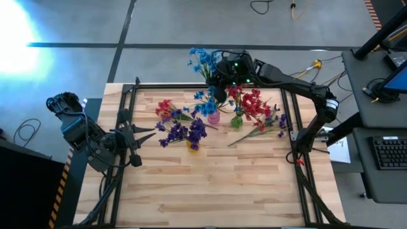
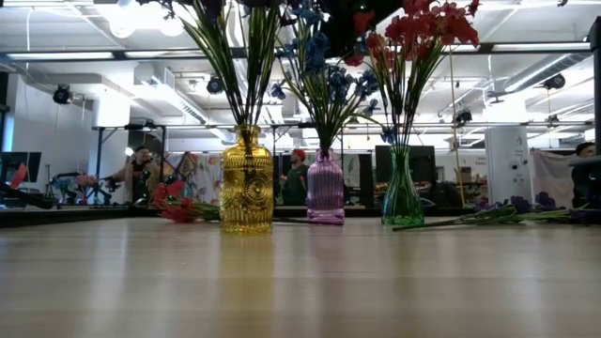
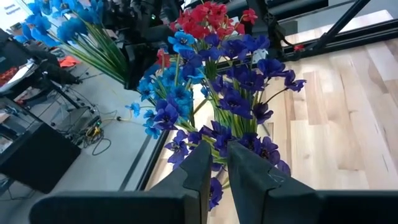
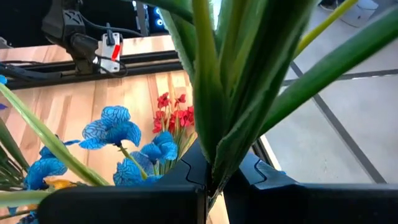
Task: Sort flowers into vase by color
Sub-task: Put the blue flowers into the pink vase
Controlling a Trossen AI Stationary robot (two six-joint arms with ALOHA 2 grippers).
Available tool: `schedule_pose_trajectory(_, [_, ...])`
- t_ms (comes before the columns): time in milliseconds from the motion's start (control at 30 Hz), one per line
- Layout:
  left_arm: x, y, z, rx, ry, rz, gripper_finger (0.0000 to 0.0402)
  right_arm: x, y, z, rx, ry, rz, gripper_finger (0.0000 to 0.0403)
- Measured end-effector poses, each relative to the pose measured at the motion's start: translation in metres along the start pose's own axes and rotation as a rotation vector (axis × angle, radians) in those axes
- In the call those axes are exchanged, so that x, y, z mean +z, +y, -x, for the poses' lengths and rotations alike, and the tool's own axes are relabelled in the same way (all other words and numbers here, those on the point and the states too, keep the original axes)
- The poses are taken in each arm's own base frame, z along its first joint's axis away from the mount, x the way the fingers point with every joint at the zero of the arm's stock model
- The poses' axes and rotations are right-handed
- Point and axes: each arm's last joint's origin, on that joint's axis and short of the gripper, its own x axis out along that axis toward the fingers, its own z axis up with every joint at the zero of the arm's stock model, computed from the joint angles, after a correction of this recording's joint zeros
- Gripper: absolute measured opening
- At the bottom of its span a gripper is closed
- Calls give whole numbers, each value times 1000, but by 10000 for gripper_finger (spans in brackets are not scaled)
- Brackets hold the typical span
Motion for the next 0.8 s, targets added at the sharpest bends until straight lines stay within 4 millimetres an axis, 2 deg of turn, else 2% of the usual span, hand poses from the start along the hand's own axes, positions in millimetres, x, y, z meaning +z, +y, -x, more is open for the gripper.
schedule_pose_trajectory(433, [0,0,0,0,0,6,38,-20,1,-13,6,33,-10,18])
schedule_pose_trajectory(800, [0,0,0,0,0,7,38,-22,0,-20,-14,-33,21,18])
